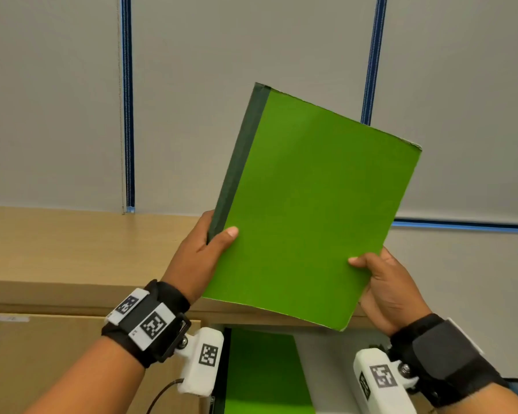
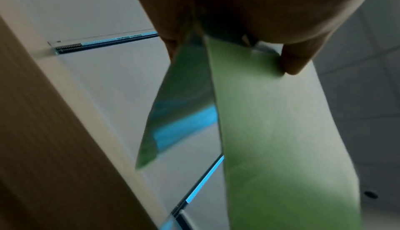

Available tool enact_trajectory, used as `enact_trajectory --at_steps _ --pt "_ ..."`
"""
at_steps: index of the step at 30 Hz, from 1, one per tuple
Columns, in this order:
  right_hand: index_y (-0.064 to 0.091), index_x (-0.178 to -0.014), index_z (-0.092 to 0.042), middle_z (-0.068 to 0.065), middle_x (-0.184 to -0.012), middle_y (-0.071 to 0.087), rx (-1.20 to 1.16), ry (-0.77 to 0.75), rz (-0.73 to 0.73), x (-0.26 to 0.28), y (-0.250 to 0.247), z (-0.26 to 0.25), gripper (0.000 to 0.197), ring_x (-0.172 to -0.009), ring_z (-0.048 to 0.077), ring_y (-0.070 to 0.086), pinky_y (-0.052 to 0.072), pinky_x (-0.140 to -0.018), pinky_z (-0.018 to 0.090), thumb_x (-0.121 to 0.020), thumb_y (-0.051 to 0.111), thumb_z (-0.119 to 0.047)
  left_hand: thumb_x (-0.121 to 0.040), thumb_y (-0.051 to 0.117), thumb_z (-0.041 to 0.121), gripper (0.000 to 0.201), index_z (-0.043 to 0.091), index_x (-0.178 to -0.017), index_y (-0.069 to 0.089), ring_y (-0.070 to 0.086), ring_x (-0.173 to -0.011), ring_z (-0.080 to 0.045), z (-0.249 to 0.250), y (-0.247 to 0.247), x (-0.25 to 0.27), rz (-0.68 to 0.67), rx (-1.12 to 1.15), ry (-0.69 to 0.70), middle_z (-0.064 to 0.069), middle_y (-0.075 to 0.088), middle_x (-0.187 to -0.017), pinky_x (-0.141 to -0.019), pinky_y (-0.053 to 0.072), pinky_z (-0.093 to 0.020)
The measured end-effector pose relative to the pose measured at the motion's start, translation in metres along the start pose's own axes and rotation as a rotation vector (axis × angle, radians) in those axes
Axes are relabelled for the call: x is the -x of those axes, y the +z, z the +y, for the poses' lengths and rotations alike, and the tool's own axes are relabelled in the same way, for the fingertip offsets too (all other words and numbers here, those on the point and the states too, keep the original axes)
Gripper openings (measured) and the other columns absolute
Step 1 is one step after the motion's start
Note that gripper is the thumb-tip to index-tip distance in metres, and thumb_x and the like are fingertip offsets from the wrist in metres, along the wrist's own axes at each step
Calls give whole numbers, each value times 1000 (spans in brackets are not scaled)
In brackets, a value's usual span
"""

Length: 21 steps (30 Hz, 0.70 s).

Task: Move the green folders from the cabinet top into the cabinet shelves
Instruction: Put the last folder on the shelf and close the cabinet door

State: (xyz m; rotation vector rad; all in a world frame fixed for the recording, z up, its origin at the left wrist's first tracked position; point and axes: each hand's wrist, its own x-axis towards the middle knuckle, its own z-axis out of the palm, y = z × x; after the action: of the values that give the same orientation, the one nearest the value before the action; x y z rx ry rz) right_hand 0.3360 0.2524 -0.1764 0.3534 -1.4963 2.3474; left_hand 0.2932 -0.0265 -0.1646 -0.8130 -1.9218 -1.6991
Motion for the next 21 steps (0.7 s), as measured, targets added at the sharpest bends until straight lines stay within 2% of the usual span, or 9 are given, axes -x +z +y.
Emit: enact_trajectory --at_steps 2,3,5,7,11,13,16,18,21 --pt "52 -131 -13 10 -124 66 72 -52 10 -1 2 -1 50 -117 33 59 46 -98 51 -88 40 10 -78 57 41 37 32 -114 61 63 -103 -28 9 2 7 42 109 39 -6 68 -111 -91 51 -50" --pt "50 -131 -14 9 -123 66 114 -76 27 -1 3 -2 50 -116 31 60 48 -96 49 -88 43 10 -78 57 33 33 27 -109 63 65 -98 -29 11 3 9 61 153 59 -8 69 -106 -86 54 -46" --pt "46 -133 -16 7 -123 64 161 -101 71 -3 2 0 53 -113 29 60 50 -91 46 -86 48 9 -77 52 17 24 16 -99 62 66 -76 -21 13 6 13 114 233 73 -6 70 -88 -67 55 -31" --pt "45 -134 -16 7 -122 65 164 -86 65 -3 0 5 54 -110 27 63 52 -86 43 -86 49 8 -76 49 12 20 13 -93 59 62 -64 -15 10 8 18 156 248 65 -3 68 -78 -56 51 -23" --pt "55 -126 -9 12 -117 69 186 5 33 5 -12 27 50 -105 32 66 53 -84 46 -84 43 13 -89 53 7 20 20 -100 62 67 -79 -10 -26 6 39 130 115 23 6 73 -90 -66 53 -19" --pt "59 -121 -9 10 -112 72 202 55 53 13 -22 42 48 -98 28 69 56 -78 41 -83 43 15 -93 52 -1 24 19 -100 62 68 -81 -7 -52 5 56 100 68 -77 8 74 -90 -67 51 -16" --pt "62 -112 -13 7 -103 73 239 132 62 25 -37 71 46 -88 22 70 57 -67 32 -83 42 16 -94 48 -4 23 14 -102 59 68 -84 -7 -87 9 89 54 59 -220 3 73 -91 -68 52 -14" --pt "63 -109 -14 7 -101 73 246 174 64 31 -48 94 46 -86 21 69 56 -68 33 -83 41 17 -96 47 -2 22 16 -103 57 67 -90 -7 -107 13 110 32 54 -282 1 71 -99 -72 53 -15" --pt "64 -105 -14 7 -100 72 244 205 90 37 -64 127 47 -86 22 67 55 -75 38 -81 41 18 -97 45 0 23 19 -105 54 66 -92 -2 -133 23 134 18 54 -333 4 68 -105 -82 54 -19"
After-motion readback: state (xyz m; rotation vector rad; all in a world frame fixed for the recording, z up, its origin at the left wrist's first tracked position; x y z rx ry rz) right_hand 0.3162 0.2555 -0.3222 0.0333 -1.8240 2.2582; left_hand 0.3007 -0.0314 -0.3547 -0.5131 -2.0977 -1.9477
